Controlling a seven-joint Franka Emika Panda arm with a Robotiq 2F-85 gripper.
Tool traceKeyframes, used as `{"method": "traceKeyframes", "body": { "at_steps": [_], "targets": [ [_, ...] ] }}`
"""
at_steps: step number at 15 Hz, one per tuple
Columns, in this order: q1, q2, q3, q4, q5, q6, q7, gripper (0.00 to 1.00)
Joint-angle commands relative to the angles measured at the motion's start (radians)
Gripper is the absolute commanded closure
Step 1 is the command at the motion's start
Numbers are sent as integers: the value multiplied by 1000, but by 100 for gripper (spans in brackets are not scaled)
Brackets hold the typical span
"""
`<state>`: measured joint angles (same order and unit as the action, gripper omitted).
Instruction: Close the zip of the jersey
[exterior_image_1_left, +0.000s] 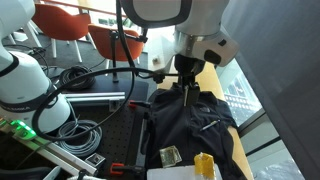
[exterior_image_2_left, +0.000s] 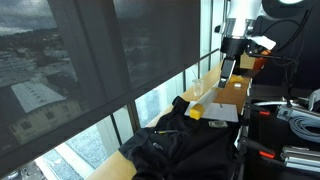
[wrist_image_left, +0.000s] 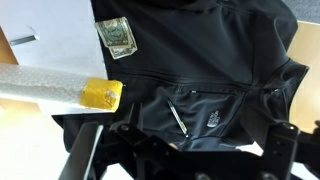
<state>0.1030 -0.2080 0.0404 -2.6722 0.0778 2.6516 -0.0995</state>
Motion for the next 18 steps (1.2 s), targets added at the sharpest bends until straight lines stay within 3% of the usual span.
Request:
{"method": "traceKeyframes", "body": {
  "at_steps": [1, 7, 18],
  "targets": [
    [7, -55, -13, 26, 14, -52, -39, 0],
    [6, -58, -7, 74, 9, -91, -17, 0],
    [4, -47, -2, 38, 0, -68, -13, 0]
  ]
}}
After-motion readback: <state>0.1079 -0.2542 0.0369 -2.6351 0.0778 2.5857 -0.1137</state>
